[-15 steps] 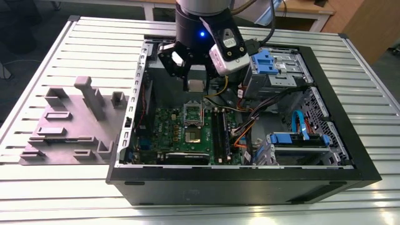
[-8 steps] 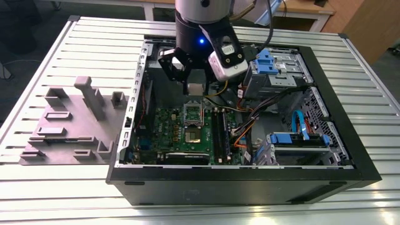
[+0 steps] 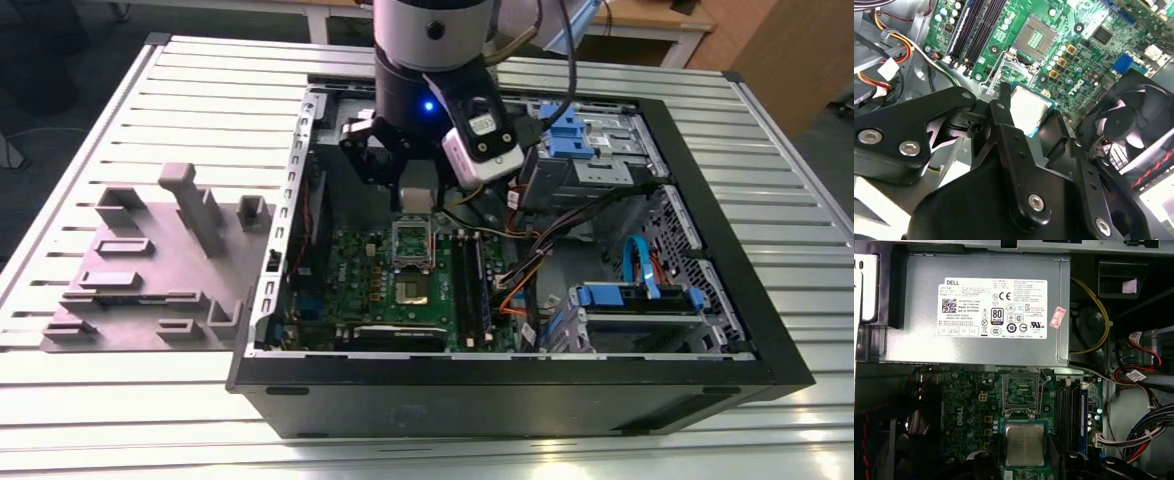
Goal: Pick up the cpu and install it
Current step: 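Place the cpu into insertion slot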
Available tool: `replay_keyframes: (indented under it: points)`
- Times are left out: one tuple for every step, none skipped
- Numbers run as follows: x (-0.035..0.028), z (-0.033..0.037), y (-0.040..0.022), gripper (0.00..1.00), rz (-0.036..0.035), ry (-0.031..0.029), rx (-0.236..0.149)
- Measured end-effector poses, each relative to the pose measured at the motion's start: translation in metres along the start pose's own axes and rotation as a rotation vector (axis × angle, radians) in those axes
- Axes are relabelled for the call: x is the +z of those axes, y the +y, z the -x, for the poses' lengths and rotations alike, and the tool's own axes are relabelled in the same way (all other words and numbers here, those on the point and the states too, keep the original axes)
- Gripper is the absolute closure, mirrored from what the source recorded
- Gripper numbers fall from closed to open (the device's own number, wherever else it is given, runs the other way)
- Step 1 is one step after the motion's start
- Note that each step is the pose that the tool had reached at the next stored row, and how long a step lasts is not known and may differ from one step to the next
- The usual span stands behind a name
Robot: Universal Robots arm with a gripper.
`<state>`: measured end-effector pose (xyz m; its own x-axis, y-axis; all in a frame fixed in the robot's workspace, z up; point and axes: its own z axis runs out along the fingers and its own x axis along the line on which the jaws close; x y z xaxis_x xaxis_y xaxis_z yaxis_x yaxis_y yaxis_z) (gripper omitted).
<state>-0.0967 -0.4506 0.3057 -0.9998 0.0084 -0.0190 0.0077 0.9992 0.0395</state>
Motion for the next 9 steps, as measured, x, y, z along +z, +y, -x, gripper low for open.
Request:
replay_keyframes:
  points:
    - [0.0018, 0.0, -0.0003, 0.53, 0.0, 0.0, 0.0]
    - [0.0036, -0.0001, -0.0005, 0.53, 0.0, 0.0, 0.0]
    - [0.0052, 0.0, -0.0009, 0.53, 0.0, 0.0, 0.0]
    - [0.0066, -0.0001, -0.0013, 0.53, 0.0001, -0.0001, 0.0]
    - [0.0079, -0.0001, -0.0017, 0.53, 0.0001, 0.0, 0.0]
    - [0.0093, -0.0002, -0.0019, 0.53, 0.0001, 0.0, 0.0]
    - [0.0105, -0.0002, -0.002, 0.53, -0.0001, -0.0001, 0.0]
    - [0.0117, -0.0002, -0.0021, 0.53, -0.0002, 0.0, 0.0]
    - [0.0129, -0.0002, -0.0025, 0.53, -0.0001, 0.0, 0.0]
